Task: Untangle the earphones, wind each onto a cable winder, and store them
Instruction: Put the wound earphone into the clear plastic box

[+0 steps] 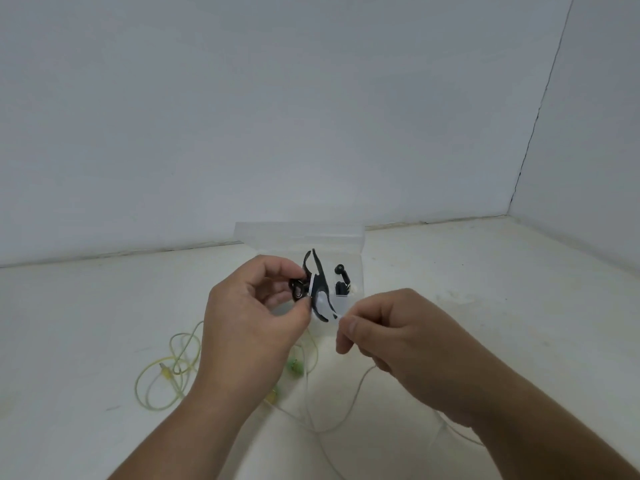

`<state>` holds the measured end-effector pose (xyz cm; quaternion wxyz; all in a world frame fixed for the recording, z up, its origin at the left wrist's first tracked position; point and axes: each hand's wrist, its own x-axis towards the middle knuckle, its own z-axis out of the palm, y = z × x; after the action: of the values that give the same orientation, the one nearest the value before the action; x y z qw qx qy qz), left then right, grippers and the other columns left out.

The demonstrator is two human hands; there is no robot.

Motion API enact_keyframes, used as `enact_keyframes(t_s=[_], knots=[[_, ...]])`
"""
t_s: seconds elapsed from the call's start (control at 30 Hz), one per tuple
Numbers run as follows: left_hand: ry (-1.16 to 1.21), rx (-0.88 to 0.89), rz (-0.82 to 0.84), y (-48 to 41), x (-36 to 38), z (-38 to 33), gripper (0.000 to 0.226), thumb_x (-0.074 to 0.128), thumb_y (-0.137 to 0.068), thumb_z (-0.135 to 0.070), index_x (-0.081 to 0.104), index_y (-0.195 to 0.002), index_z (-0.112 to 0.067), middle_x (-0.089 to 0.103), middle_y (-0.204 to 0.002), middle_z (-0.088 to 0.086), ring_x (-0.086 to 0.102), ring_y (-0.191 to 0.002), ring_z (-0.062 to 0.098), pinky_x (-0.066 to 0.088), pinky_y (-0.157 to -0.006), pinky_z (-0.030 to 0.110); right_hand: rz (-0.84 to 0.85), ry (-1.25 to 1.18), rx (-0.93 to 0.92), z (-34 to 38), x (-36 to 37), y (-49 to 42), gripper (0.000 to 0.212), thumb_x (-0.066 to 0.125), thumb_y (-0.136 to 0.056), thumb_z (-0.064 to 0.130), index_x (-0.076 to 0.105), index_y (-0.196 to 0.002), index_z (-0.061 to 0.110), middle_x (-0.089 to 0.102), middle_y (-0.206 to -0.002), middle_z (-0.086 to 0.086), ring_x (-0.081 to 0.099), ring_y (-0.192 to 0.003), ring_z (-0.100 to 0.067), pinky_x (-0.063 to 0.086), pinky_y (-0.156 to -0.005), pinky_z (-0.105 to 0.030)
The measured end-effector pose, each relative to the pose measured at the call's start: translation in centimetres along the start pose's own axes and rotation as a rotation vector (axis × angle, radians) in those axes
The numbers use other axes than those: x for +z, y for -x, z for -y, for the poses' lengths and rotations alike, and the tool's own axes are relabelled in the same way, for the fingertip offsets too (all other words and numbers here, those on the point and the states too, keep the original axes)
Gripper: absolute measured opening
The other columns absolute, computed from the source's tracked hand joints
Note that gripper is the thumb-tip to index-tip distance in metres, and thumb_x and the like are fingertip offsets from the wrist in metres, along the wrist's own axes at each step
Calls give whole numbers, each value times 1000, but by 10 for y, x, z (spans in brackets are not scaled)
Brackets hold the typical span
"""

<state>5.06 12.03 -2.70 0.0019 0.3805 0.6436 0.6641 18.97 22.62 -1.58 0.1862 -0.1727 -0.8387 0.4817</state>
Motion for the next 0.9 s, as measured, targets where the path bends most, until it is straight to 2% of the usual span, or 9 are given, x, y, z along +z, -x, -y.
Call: enact_keyframes(t_s=[0.1, 0.2, 0.27, 0.4, 0.53, 0.67, 0.77, 0.83, 0.9], knots=[[-149, 103, 23, 0, -3, -1, 36, 80, -70, 3, 70, -82, -29, 73, -85, -14, 71, -87, 7, 56, -81, 23, -43, -108, -53, 4, -4, 3, 29, 62, -88, 39, 71, -71, 17, 35, -58, -10, 29, -55, -22, 25, -53, -34], [-272, 203, 145, 4, -2, -2, 36, 81, -71, 1, 69, -81, -32, 71, -87, -17, 70, -88, 3, 55, -78, 22, -117, -257, -100, 5, -9, 3, 23, 60, -80, 32, 71, -70, 14, 34, -54, -7, 26, -51, -19, 20, -48, -31], [-323, 273, 239, 8, 1, -3, 39, 80, -70, 4, 70, -82, -32, 70, -88, -18, 69, -87, 4, 54, -79, 19, -209, -232, -116, 6, -14, 4, 23, 59, -81, 30, 71, -69, 15, 34, -52, -4, 26, -50, -19, 20, -48, -31], [-207, 223, 346, 13, 5, -3, 36, 79, -69, 2, 72, -82, -30, 71, -87, -15, 70, -88, 8, 54, -81, 16, -447, 16, -129, 6, -19, 3, 30, 62, -92, 20, 67, -63, 17, 33, -44, 7, 27, -42, -8, 24, -42, -16], [13, 94, 383, 14, 6, -10, 26, 74, -63, -6, 72, -80, -25, 73, -82, -8, 71, -82, 11, 52, -79, 15, -536, 77, -54, -1, -19, -1, 31, 60, -94, 22, 67, -64, 18, 32, -44, 6, 27, -42, -9, 27, -43, -20], [209, 23, 390, 13, 5, -15, 27, 75, -60, 1, 73, -74, -22, 72, -77, -1, 66, -68, 5, 50, -72, 16, -416, 60, 119, -8, -18, -3, 32, 60, -96, 26, 69, -67, 17, 35, -44, 6, 30, -41, -10, 26, -41, -17], [313, -55, 272, 9, 5, -14, 32, 78, -62, 16, 70, -71, -14, 73, -73, 4, 68, -64, 9, 52, -65, 16, -158, 92, 269, -12, -12, -4, 36, 55, -98, 30, 71, -68, 18, 43, -53, 4, 35, -49, -15, 29, -45, -22], [307, -93, 177, 7, 5, -11, 33, 76, -66, 23, 68, -74, -8, 68, -63, 1, 63, -55, 6, 50, -59, 14, 17, 117, 276, -12, -7, -4, 38, 52, -100, 30, 72, -70, 20, 46, -56, 6, 37, -54, -16, 32, -50, -24], [259, -94, 115, 5, 5, -9, 33, 77, -67, 18, 70, -73, -14, 59, -57, -4, 51, -49, 6, 46, -55, 14, 136, 114, 242, -9, -3, -3, 38, 49, -102, 31, 73, -73, 22, 47, -58, 8, 39, -53, -12, 34, -56, -26]])
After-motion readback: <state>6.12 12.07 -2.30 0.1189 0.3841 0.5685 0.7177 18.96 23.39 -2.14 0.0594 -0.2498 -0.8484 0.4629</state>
